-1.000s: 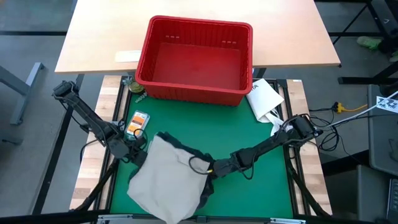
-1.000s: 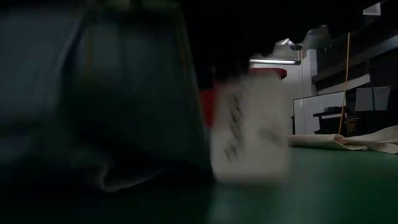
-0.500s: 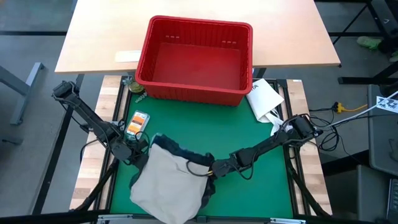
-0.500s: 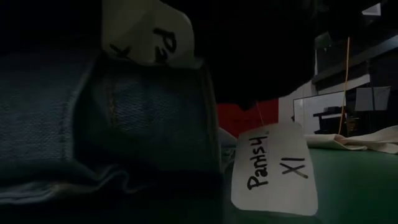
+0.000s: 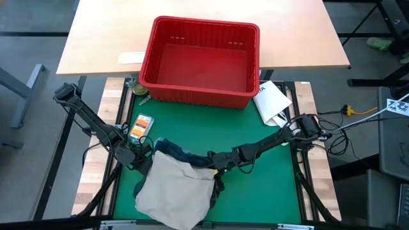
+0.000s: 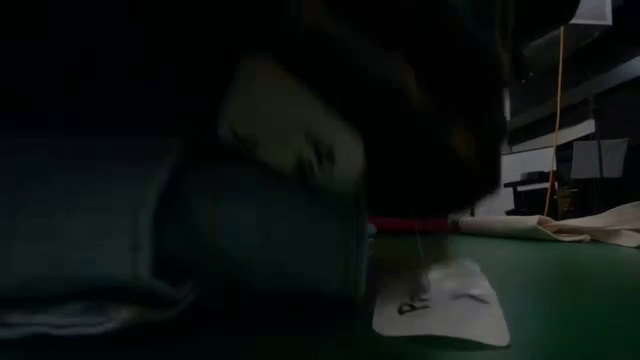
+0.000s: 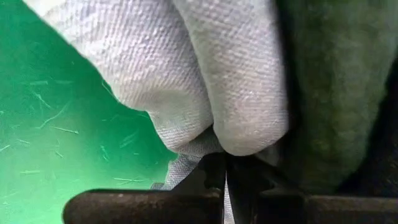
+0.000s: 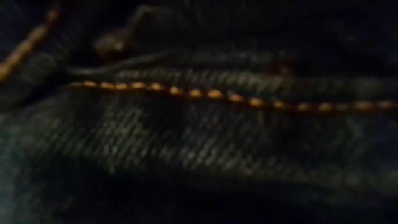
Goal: Fold Laundry from Bin
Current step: Put the stacked of clothes into red bin
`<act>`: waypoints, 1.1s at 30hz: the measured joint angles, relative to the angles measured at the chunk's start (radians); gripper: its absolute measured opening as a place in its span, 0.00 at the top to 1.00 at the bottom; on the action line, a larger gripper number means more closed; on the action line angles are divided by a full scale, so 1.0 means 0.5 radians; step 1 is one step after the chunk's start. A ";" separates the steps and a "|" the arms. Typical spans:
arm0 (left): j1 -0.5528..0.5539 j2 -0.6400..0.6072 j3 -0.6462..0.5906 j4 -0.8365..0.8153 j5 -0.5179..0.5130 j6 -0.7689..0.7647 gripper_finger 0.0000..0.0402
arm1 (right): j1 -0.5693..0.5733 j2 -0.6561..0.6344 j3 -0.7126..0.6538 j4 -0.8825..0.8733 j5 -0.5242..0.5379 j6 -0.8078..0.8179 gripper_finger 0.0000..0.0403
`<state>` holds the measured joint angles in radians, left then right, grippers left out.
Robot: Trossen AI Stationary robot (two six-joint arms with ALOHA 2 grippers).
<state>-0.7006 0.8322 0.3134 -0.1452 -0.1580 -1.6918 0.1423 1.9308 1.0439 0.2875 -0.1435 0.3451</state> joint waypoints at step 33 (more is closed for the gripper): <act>-0.002 0.001 -0.001 -0.008 0.055 -0.055 1.00 | 0.094 0.292 0.045 -0.065 0.344 -0.063 0.72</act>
<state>-0.7013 0.8326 0.3130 -0.1490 -0.1303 -1.7195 0.1893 2.0769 1.0666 0.2551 0.0285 0.3138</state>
